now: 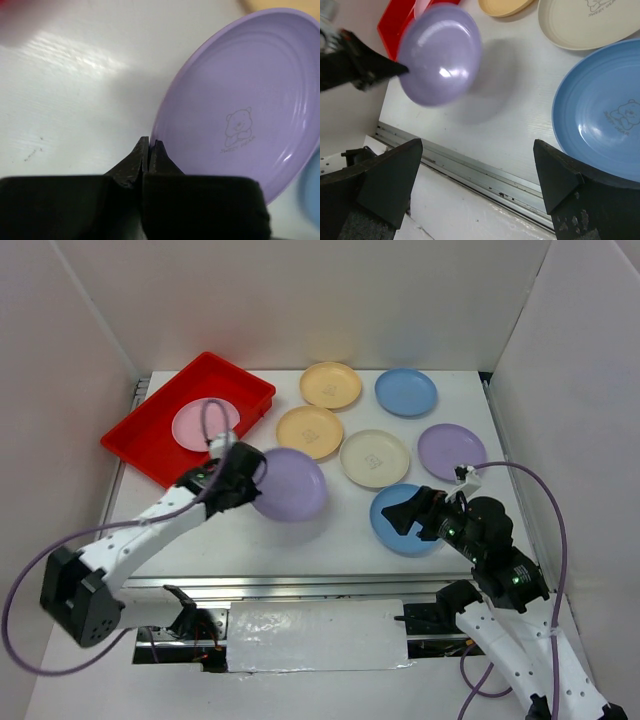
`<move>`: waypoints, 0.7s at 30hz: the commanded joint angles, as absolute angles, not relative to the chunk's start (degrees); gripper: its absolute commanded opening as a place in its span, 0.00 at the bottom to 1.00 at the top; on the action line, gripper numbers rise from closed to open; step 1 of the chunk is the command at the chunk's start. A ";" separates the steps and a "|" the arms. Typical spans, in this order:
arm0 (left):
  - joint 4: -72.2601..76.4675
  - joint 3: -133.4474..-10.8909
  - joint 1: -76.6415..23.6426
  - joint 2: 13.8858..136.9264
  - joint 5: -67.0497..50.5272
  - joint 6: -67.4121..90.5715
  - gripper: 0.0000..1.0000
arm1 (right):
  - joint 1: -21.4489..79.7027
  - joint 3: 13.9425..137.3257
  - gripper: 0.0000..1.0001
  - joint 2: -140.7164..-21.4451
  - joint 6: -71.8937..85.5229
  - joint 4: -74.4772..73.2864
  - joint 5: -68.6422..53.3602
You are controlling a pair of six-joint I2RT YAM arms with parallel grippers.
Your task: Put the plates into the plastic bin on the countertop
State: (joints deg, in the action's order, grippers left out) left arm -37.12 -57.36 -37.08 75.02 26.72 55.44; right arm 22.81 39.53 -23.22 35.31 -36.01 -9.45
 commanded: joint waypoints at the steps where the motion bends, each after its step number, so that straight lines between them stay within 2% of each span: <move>1: -36.75 -61.87 -25.98 66.91 30.94 55.82 0.00 | 23.47 39.55 1.00 -24.87 35.95 -32.35 -10.28; 5: -31.65 -66.25 -10.49 68.37 23.51 54.32 0.00 | 23.73 38.24 1.00 -25.93 36.12 -30.50 -10.55; 9: -26.74 -72.84 3.83 80.47 14.69 55.28 0.00 | 23.73 37.44 1.00 -27.24 35.25 -29.53 -10.02; 13: -22.15 -79.78 7.99 91.21 11.42 55.20 0.00 | 23.64 37.18 1.00 -29.08 34.72 -28.30 -10.72; 17: -29.68 -92.08 8.96 101.67 14.50 54.67 0.00 | 23.73 37.09 1.00 -30.06 34.45 -27.34 -11.78; 20: -29.54 -93.08 8.88 105.03 15.03 54.49 0.00 | 23.64 37.26 1.00 -30.50 33.84 -27.25 -11.43; 21: -29.10 -92.99 9.23 105.46 14.42 54.06 0.10 | 23.56 37.70 1.00 -30.76 33.66 -27.33 -11.25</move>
State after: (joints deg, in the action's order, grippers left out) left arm -29.28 -90.06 8.97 105.95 15.33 55.13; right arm 23.27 37.04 -30.37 35.05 -30.81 -11.05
